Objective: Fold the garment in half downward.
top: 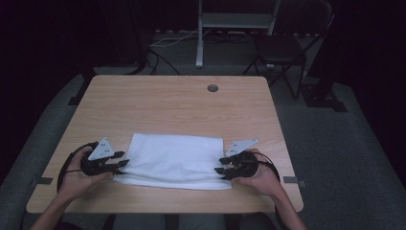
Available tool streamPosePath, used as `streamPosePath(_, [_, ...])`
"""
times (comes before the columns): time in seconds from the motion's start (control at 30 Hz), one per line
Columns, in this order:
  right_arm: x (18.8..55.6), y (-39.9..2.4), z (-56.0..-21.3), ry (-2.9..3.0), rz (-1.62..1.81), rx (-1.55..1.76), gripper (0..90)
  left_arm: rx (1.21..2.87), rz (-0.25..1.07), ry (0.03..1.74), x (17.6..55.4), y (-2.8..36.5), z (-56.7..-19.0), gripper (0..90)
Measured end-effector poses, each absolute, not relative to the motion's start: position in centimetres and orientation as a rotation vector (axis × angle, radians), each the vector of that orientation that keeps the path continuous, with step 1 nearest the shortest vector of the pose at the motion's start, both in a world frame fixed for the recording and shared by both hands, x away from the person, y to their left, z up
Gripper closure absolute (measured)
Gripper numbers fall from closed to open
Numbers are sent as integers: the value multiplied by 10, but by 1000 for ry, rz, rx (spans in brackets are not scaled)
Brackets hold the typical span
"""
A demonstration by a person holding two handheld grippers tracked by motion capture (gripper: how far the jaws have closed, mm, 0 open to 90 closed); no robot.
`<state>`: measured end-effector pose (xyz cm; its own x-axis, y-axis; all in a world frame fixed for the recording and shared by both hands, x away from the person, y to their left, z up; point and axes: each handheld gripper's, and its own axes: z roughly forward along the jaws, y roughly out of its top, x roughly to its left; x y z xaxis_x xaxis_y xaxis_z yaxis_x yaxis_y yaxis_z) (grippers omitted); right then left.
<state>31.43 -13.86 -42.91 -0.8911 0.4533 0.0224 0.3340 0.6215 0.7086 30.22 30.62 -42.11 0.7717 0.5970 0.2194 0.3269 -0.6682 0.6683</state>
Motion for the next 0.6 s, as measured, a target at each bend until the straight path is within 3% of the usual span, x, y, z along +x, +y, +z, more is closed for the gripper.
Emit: streamPosePath(0.6, [295, -144, -430, 2743, 1095, 551, 571, 2357, 595, 663, 281, 305, -428, 617])
